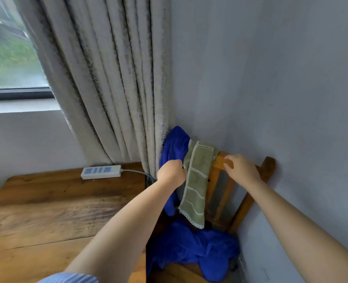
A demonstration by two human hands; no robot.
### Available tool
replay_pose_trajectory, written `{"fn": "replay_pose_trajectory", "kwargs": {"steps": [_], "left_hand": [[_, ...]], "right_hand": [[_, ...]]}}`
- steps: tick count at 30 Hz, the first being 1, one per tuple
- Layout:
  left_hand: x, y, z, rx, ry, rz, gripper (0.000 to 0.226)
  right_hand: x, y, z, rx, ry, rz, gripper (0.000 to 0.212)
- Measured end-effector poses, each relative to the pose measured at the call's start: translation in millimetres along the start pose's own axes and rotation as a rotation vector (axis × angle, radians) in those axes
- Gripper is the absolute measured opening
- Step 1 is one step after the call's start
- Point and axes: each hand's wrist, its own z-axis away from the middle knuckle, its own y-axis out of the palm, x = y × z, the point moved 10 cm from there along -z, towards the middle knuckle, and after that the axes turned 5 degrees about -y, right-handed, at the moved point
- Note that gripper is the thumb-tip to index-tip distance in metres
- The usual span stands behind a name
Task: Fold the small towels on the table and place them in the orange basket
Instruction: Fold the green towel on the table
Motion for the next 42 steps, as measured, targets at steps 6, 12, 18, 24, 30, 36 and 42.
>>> {"fn": "replay_pose_trajectory", "kwargs": {"steps": [6, 12, 18, 24, 30, 36, 42], "left_hand": [[3.2, 31.3, -61.8, 0.041, -0.117, 0.103, 0.022], [15.2, 56.5, -80.8, 0.027, -0.191, 0.256, 0.031], [23.3, 60.2, -93.2, 0.006, -0.286, 0.329, 0.033], [17.8, 78.2, -103.4, -0.002, -0.350, 0.584, 0.028], [17.1, 69.2, -92.9, -0.029, -0.300, 0.748, 0.032], [0.6, 46.1, -80.2, 0.095, -0.117, 0.838, 0.017], [-12.6, 43.7, -58.2, 0.198, -0.084, 0.776, 0.025]], "right_hand": [[-4.4, 27.6, -71.6, 0.009, -0.065, 0.001, 0.040], [-12.5, 47.2, -93.9, -0.137, -0.124, -0.039, 0.015], [2.9, 36.0, -88.2, -0.295, -0.244, -0.023, 0.005], [-2.7, 37.2, -88.1, -0.317, -0.285, -0.037, 0.009], [-43.7, 30.2, -75.9, -0.309, -0.235, -0.200, 0.008], [-81.4, 14.8, -60.0, -0.161, -0.004, -0.277, 0.006], [-47.9, 2.6, -59.4, -0.106, -0.098, 0.035, 0.030]]}}
